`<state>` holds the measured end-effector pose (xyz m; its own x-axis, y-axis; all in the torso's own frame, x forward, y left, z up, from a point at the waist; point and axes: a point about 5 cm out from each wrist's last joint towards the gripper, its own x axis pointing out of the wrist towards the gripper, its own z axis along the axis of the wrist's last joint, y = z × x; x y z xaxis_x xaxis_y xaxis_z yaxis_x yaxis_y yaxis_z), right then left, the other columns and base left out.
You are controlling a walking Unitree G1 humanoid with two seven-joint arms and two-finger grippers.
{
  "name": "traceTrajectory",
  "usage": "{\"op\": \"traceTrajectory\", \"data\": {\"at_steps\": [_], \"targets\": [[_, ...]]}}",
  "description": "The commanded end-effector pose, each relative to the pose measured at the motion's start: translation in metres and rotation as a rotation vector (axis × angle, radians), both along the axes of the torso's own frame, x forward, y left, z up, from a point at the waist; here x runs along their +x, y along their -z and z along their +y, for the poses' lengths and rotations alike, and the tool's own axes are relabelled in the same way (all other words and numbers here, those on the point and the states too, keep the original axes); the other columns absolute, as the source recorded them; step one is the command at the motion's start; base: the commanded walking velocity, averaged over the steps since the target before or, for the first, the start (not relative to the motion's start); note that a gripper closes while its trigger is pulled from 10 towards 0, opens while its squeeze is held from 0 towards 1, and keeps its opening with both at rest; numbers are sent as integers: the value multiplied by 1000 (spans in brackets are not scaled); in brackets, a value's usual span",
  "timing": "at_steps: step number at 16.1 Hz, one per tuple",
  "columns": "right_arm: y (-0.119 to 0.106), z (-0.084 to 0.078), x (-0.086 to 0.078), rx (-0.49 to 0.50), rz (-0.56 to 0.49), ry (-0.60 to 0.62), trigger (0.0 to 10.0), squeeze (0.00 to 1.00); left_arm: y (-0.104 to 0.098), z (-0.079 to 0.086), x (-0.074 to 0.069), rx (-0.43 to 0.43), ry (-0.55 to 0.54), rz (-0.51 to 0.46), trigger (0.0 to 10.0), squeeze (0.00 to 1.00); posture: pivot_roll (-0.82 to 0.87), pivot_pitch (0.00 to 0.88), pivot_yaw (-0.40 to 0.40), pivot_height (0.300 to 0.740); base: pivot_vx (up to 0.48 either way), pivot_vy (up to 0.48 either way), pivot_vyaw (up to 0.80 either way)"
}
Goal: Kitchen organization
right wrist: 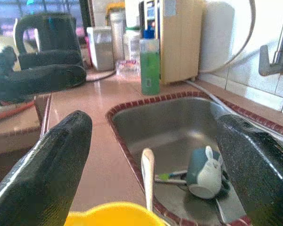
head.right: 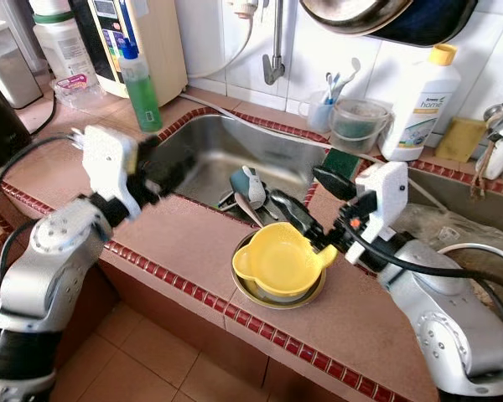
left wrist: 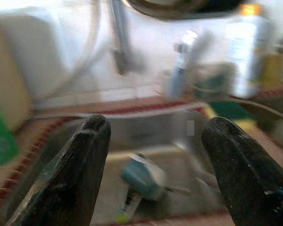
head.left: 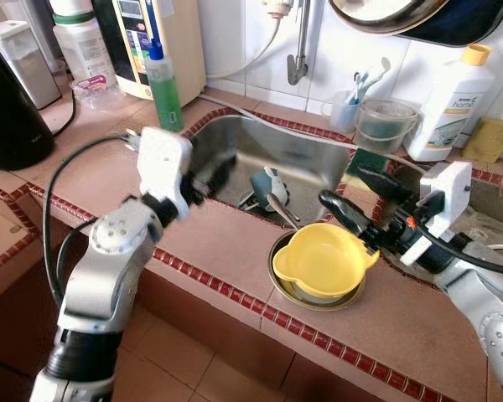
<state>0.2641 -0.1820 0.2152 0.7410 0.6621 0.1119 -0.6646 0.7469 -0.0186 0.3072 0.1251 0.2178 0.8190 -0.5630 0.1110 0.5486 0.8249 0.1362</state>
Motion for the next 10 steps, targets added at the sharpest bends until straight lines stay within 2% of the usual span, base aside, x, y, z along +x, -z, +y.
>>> {"op": "traceTrajectory", "data": {"at_steps": [1,2,5,10], "targets": [[1,-10,0,-43,-5,10,10000,0,0,-8,-10,27,96,28,10000,0,-225,38,34,740,0,0,0],[4,-17,0,-94,7,-1,10000,0,2,-12,-17,58,152,33,10000,0,-231,42,34,740,0,0,0],[12,-27,-5,-147,73,-44,10000,0,4,-17,-28,66,223,45,10000,0,-236,59,35,740,0,0,0],[26,-38,-16,-218,149,-107,10000,0,6,-34,-47,46,350,97,10000,0,-250,85,38,740,0,0,0]]}}
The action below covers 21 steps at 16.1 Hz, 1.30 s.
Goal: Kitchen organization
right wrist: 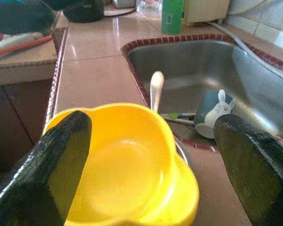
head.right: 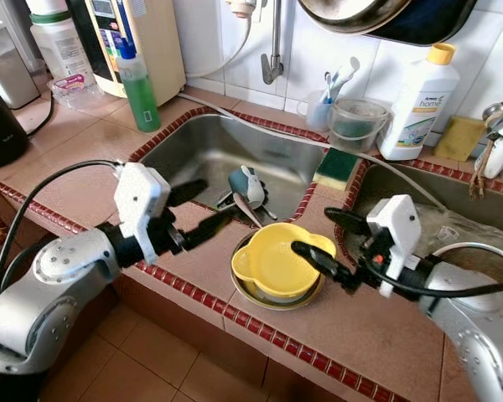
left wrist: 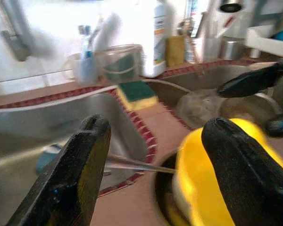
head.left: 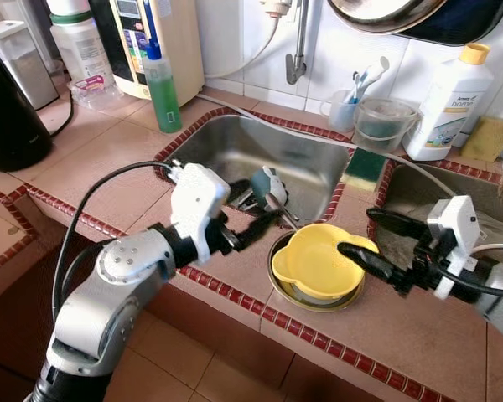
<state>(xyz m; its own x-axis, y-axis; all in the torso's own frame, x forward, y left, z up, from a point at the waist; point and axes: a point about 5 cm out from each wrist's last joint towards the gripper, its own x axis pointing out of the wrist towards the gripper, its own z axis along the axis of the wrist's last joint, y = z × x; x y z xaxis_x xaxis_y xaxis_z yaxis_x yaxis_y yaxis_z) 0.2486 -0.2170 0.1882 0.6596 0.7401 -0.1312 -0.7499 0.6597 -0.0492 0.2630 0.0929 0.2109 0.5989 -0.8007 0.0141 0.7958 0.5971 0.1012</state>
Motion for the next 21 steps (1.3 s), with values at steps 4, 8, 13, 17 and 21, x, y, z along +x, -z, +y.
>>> {"op": "traceTrajectory", "data": {"at_steps": [4,8,13,17,21], "targets": [[-5,-19,11,-72,-4,10,10000,0,2,-7,-12,10,79,18,10000,0,-267,100,41,740,0,0,0],[-15,-26,30,-77,-14,-3,10000,0,2,-9,-16,11,94,41,10000,0,-262,112,37,740,0,0,0],[-11,-16,41,-84,44,-120,10000,0,2,-11,-28,22,122,48,10000,0,-229,123,6,740,0,0,0],[-5,-7,52,-102,81,-206,10000,0,1,-13,-33,6,98,51,10000,0,-200,127,-21,740,0,0,0],[4,-2,61,-149,132,-273,10000,0,0,-13,-39,-1,80,58,10000,0,-180,132,-39,740,0,0,0]]}}
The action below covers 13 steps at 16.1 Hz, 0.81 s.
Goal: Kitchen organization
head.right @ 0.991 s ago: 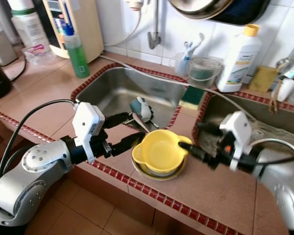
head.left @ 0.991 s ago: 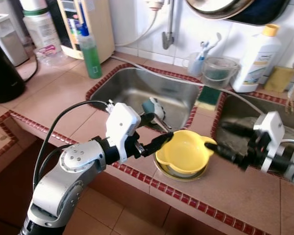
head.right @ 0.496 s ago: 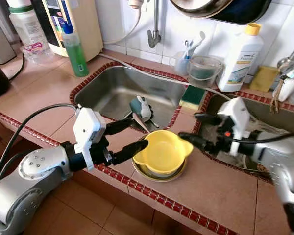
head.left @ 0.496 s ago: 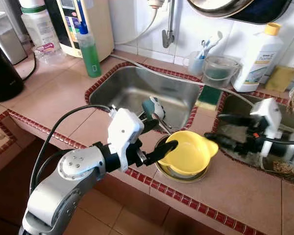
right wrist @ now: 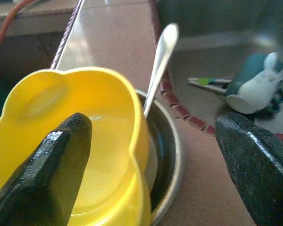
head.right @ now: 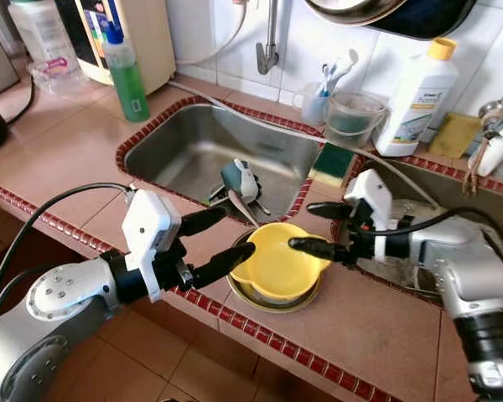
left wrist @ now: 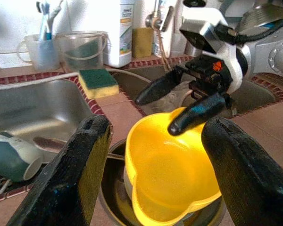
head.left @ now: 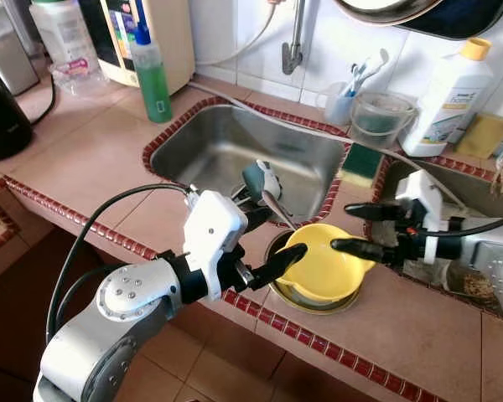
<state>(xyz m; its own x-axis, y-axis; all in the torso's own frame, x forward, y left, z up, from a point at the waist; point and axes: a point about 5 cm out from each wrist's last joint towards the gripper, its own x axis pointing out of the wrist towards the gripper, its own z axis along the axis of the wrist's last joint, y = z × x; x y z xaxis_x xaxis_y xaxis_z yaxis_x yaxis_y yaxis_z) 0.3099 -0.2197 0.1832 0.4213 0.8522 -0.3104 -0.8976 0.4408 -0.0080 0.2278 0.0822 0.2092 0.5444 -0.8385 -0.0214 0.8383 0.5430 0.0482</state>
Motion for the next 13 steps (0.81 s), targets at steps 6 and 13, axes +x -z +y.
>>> {"op": "traceTrajectory", "data": {"at_steps": [6,13], "targets": [[0,9,9,-77,16,-112,0,0,-1,-5,-10,-2,17,12,10000,0,-169,147,-60,740,0,0,0],[-5,10,18,-99,2,-142,0,0,5,-8,-26,71,108,35,10000,0,-161,146,-69,740,0,0,0]]}}
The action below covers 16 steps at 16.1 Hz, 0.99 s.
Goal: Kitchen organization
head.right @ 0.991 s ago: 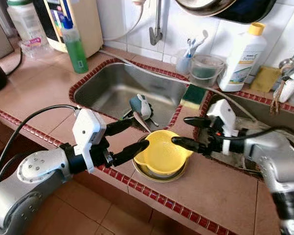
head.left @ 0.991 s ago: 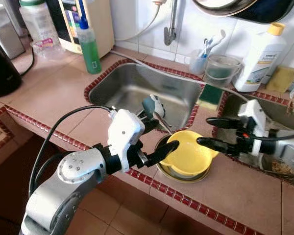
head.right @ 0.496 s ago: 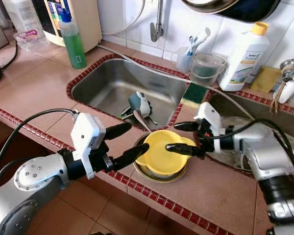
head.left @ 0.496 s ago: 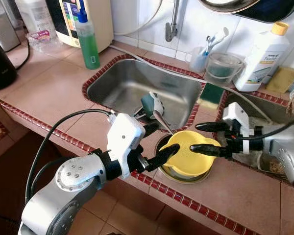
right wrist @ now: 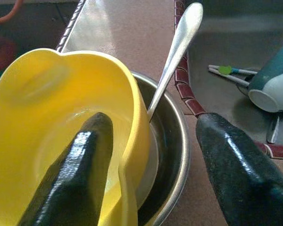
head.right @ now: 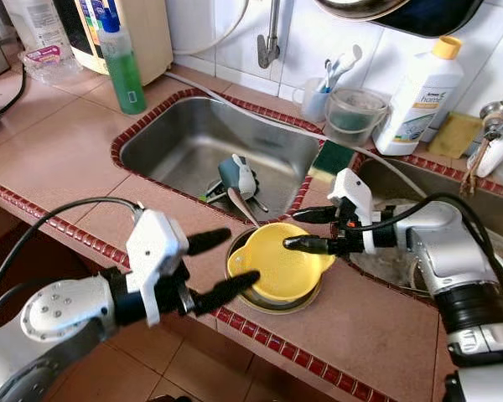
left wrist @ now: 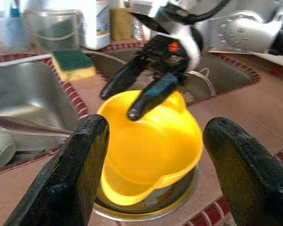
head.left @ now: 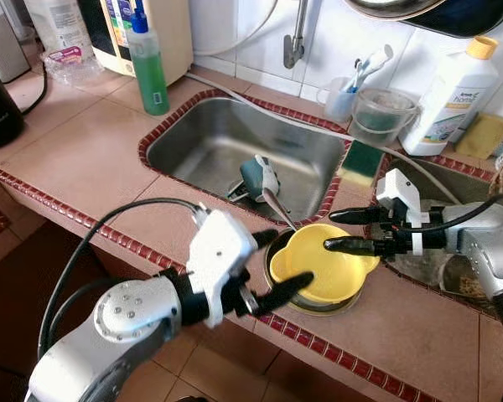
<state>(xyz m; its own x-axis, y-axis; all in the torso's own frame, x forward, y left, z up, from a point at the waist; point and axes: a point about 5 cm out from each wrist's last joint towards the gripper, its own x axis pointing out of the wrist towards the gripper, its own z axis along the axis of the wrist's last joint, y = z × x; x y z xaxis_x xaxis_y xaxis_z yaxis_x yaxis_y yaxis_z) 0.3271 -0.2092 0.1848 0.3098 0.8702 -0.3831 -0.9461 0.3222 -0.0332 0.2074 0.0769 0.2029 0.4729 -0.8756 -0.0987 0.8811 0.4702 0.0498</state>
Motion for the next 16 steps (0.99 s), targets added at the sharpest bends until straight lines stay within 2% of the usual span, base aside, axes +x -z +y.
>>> {"op": "traceTrajectory", "data": {"at_steps": [1,6,9,16], "targets": [[-4,0,2,-21,-6,-20,0,0,0,-2,-5,11,25,-3,10000,0,-162,145,-68,740,0,0,0],[-7,0,4,-40,-6,-43,0,0,0,-3,-5,16,25,-3,10000,0,-161,145,-73,740,0,0,0],[-12,4,6,-4,4,-54,0,0,-1,-4,-4,10,18,-6,10000,0,-158,145,-77,740,0,0,0],[-12,7,8,-6,-10,-65,0,0,-1,-4,-5,10,11,-9,10000,0,-147,136,-79,740,0,0,0]]}}
